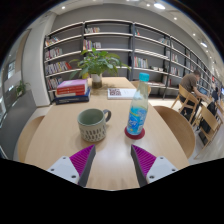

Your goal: Pour water

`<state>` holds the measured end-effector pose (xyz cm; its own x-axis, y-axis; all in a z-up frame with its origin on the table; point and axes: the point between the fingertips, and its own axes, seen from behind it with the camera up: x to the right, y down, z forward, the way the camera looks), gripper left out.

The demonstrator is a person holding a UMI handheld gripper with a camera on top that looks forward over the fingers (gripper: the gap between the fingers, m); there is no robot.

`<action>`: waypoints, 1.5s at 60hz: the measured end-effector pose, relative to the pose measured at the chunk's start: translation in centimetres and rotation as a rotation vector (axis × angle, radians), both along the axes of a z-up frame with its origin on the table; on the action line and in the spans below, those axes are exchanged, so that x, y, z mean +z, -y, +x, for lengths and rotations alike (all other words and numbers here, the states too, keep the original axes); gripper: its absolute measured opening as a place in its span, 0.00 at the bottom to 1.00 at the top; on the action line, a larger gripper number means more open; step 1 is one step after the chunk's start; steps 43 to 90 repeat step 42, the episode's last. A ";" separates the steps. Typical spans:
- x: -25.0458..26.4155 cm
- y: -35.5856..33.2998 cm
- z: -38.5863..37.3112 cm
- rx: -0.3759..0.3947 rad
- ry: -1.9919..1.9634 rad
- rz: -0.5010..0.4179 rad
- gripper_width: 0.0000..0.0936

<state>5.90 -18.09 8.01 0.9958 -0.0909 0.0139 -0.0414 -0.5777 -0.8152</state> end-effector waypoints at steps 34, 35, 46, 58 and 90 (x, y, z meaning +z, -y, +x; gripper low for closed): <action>14.1 3.7 -9.4 0.048 0.003 0.186 0.76; 14.4 3.8 -9.5 0.047 0.002 0.189 0.76; 15.3 4.1 -10.2 0.049 -0.010 0.208 0.76; 15.3 4.1 -10.2 0.049 -0.010 0.208 0.76; 15.3 4.1 -10.2 0.049 -0.010 0.208 0.76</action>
